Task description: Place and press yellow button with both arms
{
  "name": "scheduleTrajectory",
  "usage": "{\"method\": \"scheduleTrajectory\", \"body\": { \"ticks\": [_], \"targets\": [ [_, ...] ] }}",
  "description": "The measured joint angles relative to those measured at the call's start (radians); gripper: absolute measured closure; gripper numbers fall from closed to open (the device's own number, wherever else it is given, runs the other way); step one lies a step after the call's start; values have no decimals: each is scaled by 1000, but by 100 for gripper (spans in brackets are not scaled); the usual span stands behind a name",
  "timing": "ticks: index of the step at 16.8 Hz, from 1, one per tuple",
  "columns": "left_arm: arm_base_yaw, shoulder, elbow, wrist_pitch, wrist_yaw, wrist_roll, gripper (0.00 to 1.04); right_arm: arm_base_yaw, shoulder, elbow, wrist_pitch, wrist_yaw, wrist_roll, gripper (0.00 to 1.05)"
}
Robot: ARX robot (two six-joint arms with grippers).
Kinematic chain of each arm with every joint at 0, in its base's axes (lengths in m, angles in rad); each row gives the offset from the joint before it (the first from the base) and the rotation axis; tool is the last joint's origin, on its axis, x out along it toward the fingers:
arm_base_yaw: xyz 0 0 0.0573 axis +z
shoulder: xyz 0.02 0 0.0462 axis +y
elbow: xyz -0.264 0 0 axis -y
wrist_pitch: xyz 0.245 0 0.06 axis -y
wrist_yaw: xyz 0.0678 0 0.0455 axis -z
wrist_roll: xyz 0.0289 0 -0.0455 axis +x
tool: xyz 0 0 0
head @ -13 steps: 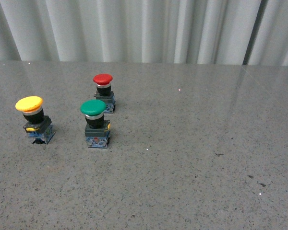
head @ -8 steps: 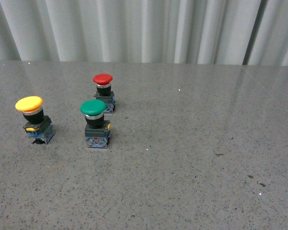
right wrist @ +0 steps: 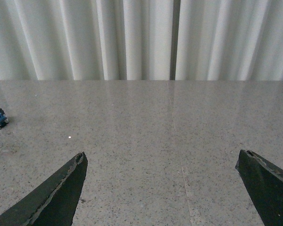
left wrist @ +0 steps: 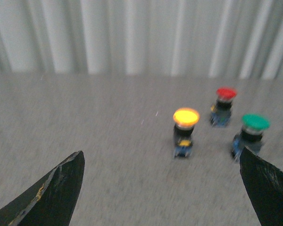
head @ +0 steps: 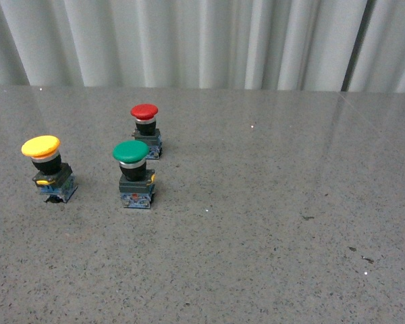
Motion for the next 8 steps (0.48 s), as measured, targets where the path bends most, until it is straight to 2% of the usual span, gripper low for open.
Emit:
{"method": "scheduleTrajectory", "body": {
  "ticks": [1, 4, 6, 8],
  "targets": [
    [-19, 28, 28, -84, -45, -12, 7, 0, 0, 0, 0, 0, 0, 6],
    [-51, 171, 77, -100, -136, -24, 7, 0, 0, 0, 0, 0, 0, 6],
    [-66, 391, 163, 72, -177, -12, 7, 0, 0, 0, 0, 0, 1, 6],
    [-97, 584, 260, 240, -165, 11, 7, 0, 0, 0, 0, 0, 1, 6]
  ]
}}
